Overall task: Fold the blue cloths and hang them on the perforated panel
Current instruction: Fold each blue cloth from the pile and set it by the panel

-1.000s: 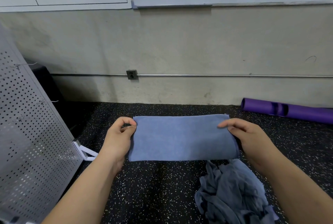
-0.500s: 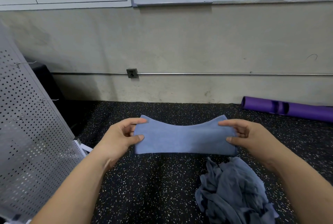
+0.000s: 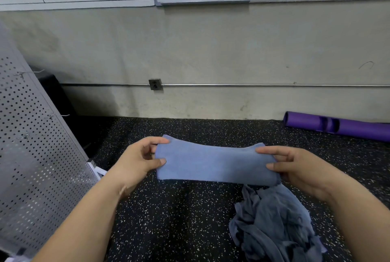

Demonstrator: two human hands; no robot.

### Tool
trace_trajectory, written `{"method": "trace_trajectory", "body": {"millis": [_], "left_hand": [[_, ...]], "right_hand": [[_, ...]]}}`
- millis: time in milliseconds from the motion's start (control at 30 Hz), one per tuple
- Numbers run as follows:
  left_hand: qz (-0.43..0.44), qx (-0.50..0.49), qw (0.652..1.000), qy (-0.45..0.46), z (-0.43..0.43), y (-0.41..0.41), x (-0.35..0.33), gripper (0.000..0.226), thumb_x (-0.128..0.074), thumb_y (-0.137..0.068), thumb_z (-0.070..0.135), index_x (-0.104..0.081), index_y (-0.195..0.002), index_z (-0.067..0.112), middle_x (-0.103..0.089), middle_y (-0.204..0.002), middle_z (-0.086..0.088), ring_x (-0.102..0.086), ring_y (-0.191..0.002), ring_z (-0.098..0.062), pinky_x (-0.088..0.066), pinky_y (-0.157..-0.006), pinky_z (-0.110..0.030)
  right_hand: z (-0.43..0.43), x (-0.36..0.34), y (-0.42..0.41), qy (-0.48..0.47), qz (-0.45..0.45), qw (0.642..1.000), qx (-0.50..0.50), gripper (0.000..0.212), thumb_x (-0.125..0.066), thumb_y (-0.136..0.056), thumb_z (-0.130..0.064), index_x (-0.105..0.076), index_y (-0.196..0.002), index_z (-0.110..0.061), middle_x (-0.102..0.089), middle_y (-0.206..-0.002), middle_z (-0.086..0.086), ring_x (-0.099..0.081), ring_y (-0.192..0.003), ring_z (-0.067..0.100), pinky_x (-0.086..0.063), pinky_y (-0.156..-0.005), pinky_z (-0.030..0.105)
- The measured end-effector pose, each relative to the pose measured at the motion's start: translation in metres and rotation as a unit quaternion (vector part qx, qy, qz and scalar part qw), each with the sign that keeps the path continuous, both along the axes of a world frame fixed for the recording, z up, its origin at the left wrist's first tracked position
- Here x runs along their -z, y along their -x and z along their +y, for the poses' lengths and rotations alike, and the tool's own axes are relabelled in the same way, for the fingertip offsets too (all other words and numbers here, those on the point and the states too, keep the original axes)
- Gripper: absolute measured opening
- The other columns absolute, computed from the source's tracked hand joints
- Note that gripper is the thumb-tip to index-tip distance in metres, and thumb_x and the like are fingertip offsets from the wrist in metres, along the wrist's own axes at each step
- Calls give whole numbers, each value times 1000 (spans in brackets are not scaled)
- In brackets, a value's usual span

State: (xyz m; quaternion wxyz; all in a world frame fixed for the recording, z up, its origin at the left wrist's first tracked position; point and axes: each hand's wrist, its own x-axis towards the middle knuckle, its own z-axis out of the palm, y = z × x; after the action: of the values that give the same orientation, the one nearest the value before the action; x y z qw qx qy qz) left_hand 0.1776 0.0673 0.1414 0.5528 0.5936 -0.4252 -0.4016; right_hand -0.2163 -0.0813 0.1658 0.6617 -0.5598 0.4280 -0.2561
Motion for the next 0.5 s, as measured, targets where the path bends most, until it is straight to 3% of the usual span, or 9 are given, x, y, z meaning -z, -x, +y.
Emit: {"method": "trace_trajectory", "body": {"millis": [100, 233, 300, 400, 500], "left_hand": [[-39, 7, 999, -24, 0, -1, 3, 48, -71, -89, -19, -78, -116, 20, -74, -100, -14, -67, -93, -28, -61, -82, -31], [-127, 16, 987, -94, -1, -2, 6, 44, -75, -92, -8, -79, -112, 31, -78, -105, -14, -73, -105, -37, -60, -96, -52], [-151, 9, 980, -125, 1, -2, 7, 38, -79, -93, 0, -79, -107, 35, -78, -102, -16, -76, -97, -34, -60, -92, -48], [-131, -13, 982, -136, 2, 1, 6, 30, -82, -91, 2, -80, -102, 30, -76, -101, -23, -74, -79, -26, -62, -80, -38], [-48, -34, 992, -111, 2, 2, 0, 32, -82, -88, -4, -83, -98, 26, -76, -92, -23, -75, -81, -31, -66, -77, -41]], "right_hand": [[0, 1, -3, -20, 4, 1000, -16, 46, -59, -94, 17, -76, -128, -9, -76, -124, 19, -70, -122, 39, -47, -115, 57], [-2, 4, -4, -12, 31, 999, -21, 41, -60, -96, 14, -80, -122, -10, -78, -121, 19, -70, -120, 40, -48, -116, 57], [-3, 5, -4, -6, 33, 999, -19, 40, -63, -94, 13, -82, -119, -13, -78, -121, 17, -72, -119, 38, -50, -114, 56], [-4, 6, -4, 3, 20, 1000, -9, 42, -66, -92, 14, -83, -118, -16, -78, -122, 12, -72, -119, 34, -51, -113, 54], [-6, 6, -3, 6, -21, 1000, 22, 47, -66, -89, 17, -80, -122, -13, -78, -125, 10, -74, -117, 30, -55, -107, 50]]}}
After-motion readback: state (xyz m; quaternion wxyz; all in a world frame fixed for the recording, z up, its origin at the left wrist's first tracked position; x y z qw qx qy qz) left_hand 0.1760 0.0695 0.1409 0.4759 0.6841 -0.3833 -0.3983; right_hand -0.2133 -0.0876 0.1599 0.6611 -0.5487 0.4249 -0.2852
